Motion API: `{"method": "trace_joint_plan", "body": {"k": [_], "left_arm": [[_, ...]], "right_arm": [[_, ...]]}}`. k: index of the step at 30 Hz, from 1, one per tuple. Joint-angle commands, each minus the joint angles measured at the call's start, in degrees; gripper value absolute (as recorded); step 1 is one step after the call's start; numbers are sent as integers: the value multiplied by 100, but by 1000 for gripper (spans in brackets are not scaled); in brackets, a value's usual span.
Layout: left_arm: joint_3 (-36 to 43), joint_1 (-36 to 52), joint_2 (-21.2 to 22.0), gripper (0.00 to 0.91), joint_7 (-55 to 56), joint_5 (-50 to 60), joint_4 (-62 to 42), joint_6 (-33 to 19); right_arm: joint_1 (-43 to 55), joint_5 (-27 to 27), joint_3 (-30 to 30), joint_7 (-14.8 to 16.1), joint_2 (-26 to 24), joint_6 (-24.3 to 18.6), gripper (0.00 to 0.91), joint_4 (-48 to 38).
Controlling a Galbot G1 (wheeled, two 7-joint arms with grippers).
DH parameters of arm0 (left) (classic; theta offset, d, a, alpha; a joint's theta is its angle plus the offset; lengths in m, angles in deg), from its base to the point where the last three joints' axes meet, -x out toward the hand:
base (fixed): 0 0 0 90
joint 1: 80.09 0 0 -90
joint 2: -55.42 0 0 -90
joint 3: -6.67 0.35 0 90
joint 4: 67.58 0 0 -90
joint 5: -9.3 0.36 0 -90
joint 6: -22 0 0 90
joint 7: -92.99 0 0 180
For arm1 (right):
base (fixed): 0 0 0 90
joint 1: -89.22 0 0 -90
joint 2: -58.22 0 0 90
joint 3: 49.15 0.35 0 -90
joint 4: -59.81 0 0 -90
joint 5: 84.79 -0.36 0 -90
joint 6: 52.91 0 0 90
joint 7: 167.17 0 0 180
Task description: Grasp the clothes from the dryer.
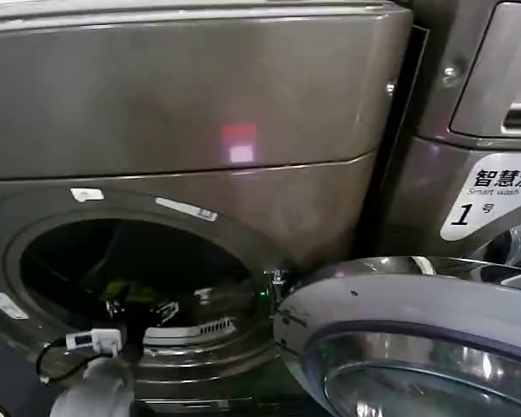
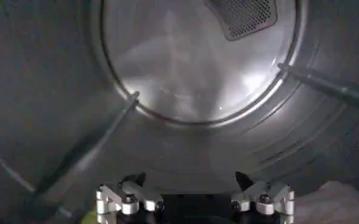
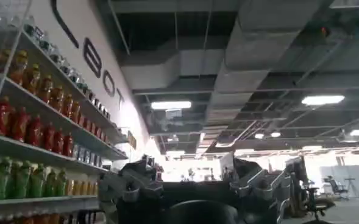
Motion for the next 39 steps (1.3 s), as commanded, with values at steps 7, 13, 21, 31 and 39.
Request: {"method": "trace_joint_plan", "body": {"k": [7,13,21,31,39], "left_arm": [[323,965,-398,907,-1505,1340,-1062,-3657],[443,1207,-447,907,-1504,1286,-1417,-3526],[685,1303,-610,907,-1504,1065,-1688,-3412],[821,1543,-574,907,-1506,779,-2094,-3310],[996,1638,-615,907,-1506,711,-2380,-3314]], "right_arm": [[15,24,-81,-2,134,-50,907,95],[89,114,-151,-7,173,-69,907,57],[142,188,-233,-5,183,-108,907,-48],[139,240,-237,-9,141,-129,907,-149],[149,249,-271,-7,128,-121,907,-90]]}}
